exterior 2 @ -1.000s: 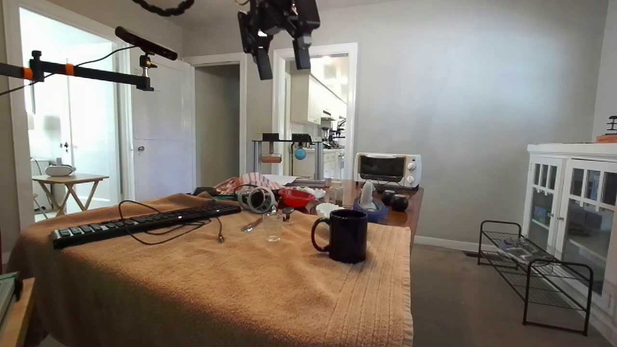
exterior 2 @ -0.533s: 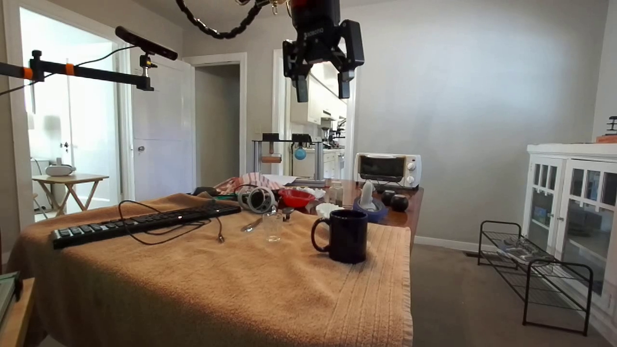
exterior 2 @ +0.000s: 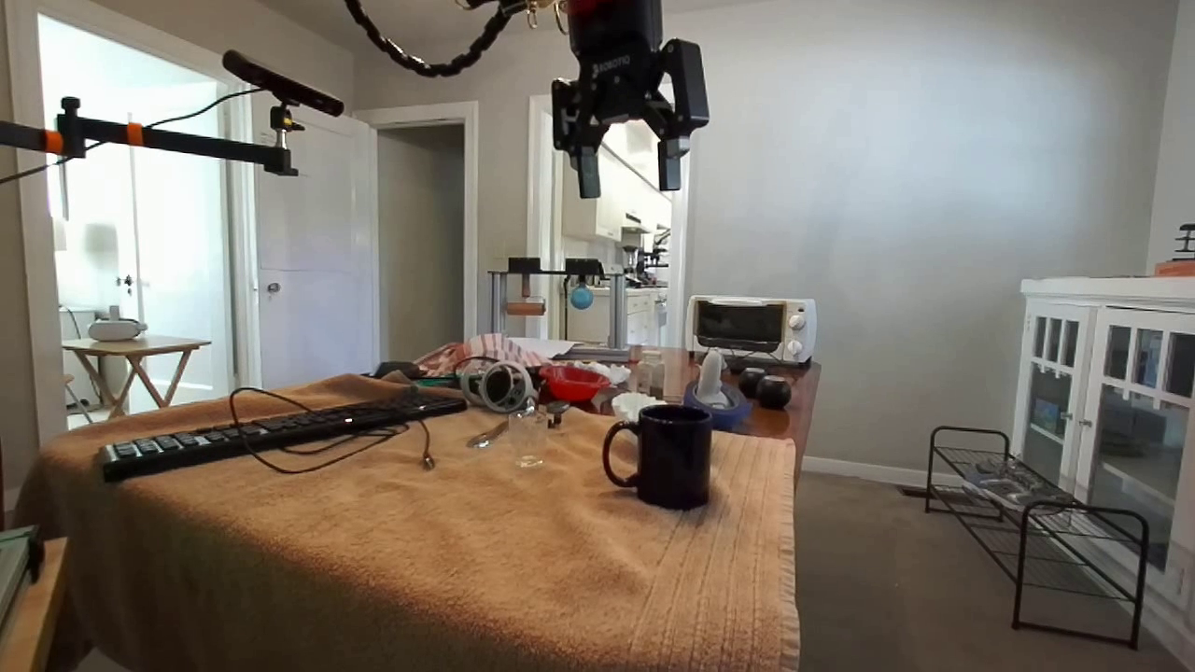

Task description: Move the controller forward

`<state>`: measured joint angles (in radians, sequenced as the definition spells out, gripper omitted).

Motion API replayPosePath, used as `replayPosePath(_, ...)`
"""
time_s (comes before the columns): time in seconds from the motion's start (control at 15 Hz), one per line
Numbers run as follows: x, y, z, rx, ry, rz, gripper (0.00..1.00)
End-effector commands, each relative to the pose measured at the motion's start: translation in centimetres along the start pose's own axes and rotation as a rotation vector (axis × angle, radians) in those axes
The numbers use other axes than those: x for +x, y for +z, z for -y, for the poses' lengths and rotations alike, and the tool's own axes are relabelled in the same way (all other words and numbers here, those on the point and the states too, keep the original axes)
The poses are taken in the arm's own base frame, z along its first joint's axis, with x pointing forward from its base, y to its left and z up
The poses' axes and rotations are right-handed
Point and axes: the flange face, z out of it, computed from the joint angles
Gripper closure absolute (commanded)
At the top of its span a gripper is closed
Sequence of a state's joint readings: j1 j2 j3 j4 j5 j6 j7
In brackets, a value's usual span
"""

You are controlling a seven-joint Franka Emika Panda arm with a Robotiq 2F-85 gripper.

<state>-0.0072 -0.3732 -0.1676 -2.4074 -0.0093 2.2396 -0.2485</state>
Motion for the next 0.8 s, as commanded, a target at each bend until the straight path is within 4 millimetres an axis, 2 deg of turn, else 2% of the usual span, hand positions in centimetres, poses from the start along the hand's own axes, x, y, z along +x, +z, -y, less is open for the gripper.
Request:
replayPosePath(0.0,3.2,2.8,0.4,-0.002,0.095,-0.037,0.0)
replayPosePath(0.2,7.2,6.0,1.8,0.01,0.119,-0.108,0.0)
replayPosePath(0.4,12.5,8.7,3.4,0.025,0.103,-0.172,0.0)
replayPosePath(0.73,20.6,12.8,5.6,0.068,0.075,-0.181,0.0)
